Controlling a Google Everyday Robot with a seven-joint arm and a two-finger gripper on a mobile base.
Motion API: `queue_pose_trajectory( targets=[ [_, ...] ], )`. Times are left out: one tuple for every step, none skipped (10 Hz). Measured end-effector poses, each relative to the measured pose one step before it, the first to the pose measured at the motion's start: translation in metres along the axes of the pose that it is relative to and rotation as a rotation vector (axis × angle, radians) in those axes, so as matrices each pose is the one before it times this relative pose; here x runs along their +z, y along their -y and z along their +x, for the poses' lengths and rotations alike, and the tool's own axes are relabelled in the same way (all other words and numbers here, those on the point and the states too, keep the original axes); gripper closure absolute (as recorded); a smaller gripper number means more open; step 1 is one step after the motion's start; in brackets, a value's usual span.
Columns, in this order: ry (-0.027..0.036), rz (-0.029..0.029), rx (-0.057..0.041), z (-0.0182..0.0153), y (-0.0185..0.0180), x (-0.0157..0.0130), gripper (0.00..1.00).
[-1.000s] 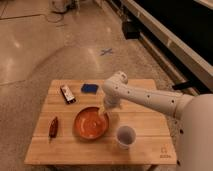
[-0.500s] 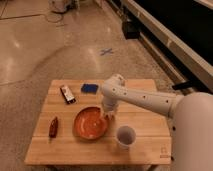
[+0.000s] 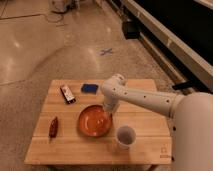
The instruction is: Drag the ceramic bowl in a circle
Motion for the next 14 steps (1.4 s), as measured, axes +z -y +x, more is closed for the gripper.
queue_pose_trajectory(
  targets=[
    [0.00593,-0.01094,-0.00801,-0.00450,-0.00299,-0.00244,1.00],
    [0.01251,-0.01453,-0.01930,-0.00972,-0.00252,-0.00356,1.00],
    [0.01543,-0.00496,-0.02167,-0.01126,0.00224,-0.00217,1.00],
    [0.00792,0.00026,-0.01180,-0.00530,0.00338,-0.00019,1.00],
    [0.01482,0.00584,-0.02267,-0.00958,0.00951,0.00056,1.00],
    [0.01499,0.00936,-0.02171,-0.00930,0.01103,0.00156,1.00],
    [0.00865,0.00752,-0.01562,-0.00569,0.00958,0.00146,1.00],
    [0.00307,0.00384,-0.01025,-0.00223,0.00920,0.00147,1.00],
    [-0.00583,0.00230,-0.00750,0.00220,0.01373,0.00290,1.00],
    [-0.00975,0.00079,-0.00469,0.00484,0.00759,0.00104,1.00],
    [-0.00937,0.00427,-0.00911,0.00674,0.01116,0.00104,1.00],
    [-0.01405,0.00032,-0.01723,0.00940,0.01066,-0.00030,1.00],
    [-0.01485,0.00147,-0.02300,0.01034,0.01112,-0.00027,1.00],
    [-0.01170,0.00103,-0.02007,0.00870,0.00817,-0.00008,1.00]
  ],
)
